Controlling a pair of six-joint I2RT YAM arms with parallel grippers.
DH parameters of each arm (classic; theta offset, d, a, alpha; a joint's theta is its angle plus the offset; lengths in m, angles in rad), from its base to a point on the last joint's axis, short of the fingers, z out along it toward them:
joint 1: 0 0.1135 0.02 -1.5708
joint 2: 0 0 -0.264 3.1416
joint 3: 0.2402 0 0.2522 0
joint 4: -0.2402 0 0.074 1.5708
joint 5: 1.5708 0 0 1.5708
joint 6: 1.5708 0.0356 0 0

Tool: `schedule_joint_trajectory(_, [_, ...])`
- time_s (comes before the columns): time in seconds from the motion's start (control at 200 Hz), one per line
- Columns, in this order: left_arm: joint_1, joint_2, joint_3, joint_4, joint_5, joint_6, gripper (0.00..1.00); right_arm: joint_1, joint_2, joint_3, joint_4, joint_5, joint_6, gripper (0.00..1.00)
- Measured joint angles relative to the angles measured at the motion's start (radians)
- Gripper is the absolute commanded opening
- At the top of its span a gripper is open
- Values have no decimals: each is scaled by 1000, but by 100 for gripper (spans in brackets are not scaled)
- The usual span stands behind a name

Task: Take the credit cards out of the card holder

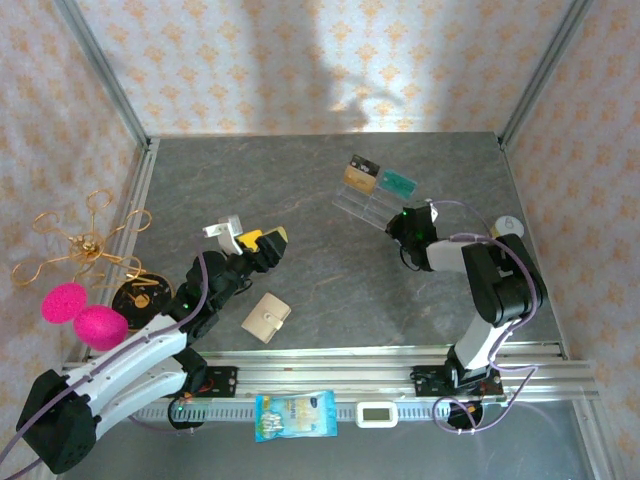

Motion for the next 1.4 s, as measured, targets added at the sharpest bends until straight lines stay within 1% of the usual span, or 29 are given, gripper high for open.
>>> schedule_joint_trajectory(0.24, [0,-13,1,-12,0,0,83,0,-11,11,-42,-54,-113,13])
schedule_joint_trajectory(0.345, [0,-15,1,-27,0,-3,83,16,-32,11,-85,-74,-161,13])
schedule_joint_trajectory(0.476, [0,-16,4,-43,0,-7,83,66,-53,11,-134,-96,-213,14])
schedule_joint_trajectory(0.591, [0,-20,10,-61,0,-7,83,129,-60,16,-162,-109,-254,13])
schedule_joint_trajectory(0.766, [0,-46,10,-90,0,-8,83,210,-61,28,-190,-126,-288,13])
schedule_joint_trajectory(0.936, [0,-68,10,-112,0,-7,83,257,-68,32,-214,-126,-306,13])
schedule_joint_trajectory(1.076, [0,-75,10,-127,0,-7,83,272,-77,34,-237,-126,-309,14])
schedule_joint_trajectory(1.166, [0,-76,10,-130,0,-8,85,275,-86,33,-255,-124,-309,23])
schedule_joint_trajectory(1.261, [0,-76,10,-131,1,-8,86,278,-94,33,-273,-121,-308,40])
schedule_joint_trajectory(1.341, [0,-76,10,-134,3,-9,86,285,-105,33,-291,-120,-325,48])
schedule_joint_trajectory(1.397, [0,-76,10,-147,3,-9,86,293,-124,34,-309,-116,-328,51])
